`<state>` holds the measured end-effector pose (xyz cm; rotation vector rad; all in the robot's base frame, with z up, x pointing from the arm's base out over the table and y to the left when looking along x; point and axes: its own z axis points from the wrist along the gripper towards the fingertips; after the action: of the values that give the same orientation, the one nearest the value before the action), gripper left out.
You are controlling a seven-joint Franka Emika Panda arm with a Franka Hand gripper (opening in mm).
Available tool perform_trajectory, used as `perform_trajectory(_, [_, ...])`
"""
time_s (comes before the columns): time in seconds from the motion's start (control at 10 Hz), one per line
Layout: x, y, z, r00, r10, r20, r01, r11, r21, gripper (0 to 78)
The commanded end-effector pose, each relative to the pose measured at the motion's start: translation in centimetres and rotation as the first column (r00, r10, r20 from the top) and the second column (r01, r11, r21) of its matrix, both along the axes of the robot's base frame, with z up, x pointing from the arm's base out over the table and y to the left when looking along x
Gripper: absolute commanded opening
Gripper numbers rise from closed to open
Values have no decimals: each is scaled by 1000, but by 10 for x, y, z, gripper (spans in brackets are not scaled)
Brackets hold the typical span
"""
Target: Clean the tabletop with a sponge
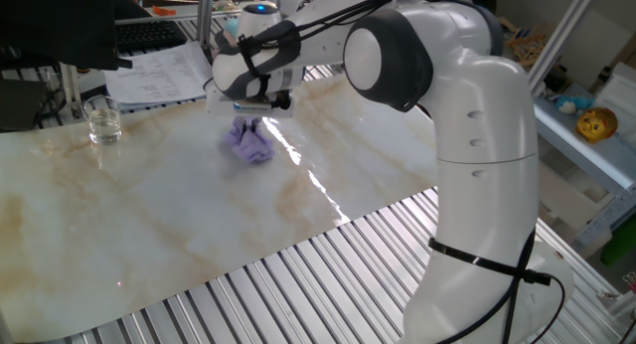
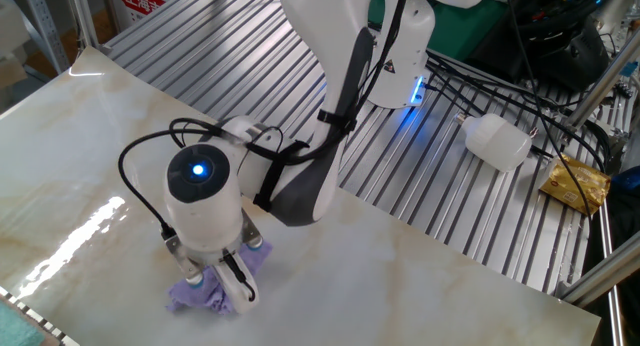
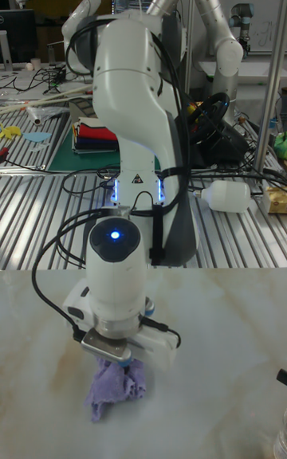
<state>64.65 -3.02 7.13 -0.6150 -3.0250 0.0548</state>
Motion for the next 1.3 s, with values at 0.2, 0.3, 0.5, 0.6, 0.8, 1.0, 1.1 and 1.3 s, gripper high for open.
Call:
perform_trajectory(0.2, [-5, 0, -8, 1000, 4, 2, -4, 1000, 28, 11])
perform_trajectory(0.3, [-6, 4, -8, 1000, -3, 3, 3, 999, 31, 11])
perform_trajectory(0.5, [-8, 10, -7, 1000, -16, 1, 16, 999, 43, 11])
perform_trajectory(0.6, [-11, 22, -2, 999, -36, -2, 36, 998, 47, 11])
perform_trajectory(0.8, [-15, 28, 3, 999, -48, -5, 48, 997, 54, 11])
perform_trajectory(1.0, [-19, 34, 3, 998, -59, -4, 60, 997, 57, 11])
perform_trajectory(1.1, [-21, 39, 1, 998, -65, -1, 65, 996, 62, 11])
perform_trajectory(1.3, [-22, 40, 0, 999, -54, 1, 54, 997, 51, 11])
